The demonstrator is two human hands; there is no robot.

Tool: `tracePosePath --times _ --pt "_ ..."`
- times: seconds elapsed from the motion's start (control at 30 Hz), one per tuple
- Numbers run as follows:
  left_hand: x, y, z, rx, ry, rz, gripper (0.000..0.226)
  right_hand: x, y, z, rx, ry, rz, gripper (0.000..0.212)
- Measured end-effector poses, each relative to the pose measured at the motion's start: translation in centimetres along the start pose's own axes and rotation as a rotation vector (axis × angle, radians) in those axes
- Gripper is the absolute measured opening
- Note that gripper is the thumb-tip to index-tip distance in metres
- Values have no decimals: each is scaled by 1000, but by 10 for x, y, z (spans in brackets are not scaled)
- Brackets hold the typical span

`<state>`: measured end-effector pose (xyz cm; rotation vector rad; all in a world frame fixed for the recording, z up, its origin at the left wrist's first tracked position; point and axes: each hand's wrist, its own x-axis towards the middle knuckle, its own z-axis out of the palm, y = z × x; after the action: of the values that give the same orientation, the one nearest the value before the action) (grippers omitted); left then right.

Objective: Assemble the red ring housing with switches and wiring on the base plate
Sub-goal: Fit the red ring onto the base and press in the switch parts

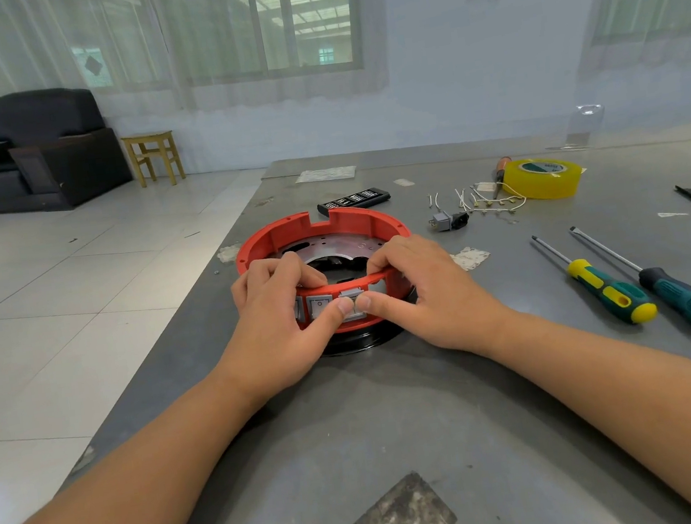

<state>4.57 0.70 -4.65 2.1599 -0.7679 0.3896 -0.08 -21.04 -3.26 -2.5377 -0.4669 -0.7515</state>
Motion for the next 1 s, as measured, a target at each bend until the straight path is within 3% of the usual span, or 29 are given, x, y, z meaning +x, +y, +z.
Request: tracePosePath --times 0.4,0.6,1.0 --pt "1 -4 0 23 -10 20 28 1 0 2 33 20 27 28" --pt "2 -17 -9 60 -75 76 37 -1 1 4 15 41 18 28" --pt "3 -18 -12 144 -23 210 32 0 3 5 26 42 16 25"
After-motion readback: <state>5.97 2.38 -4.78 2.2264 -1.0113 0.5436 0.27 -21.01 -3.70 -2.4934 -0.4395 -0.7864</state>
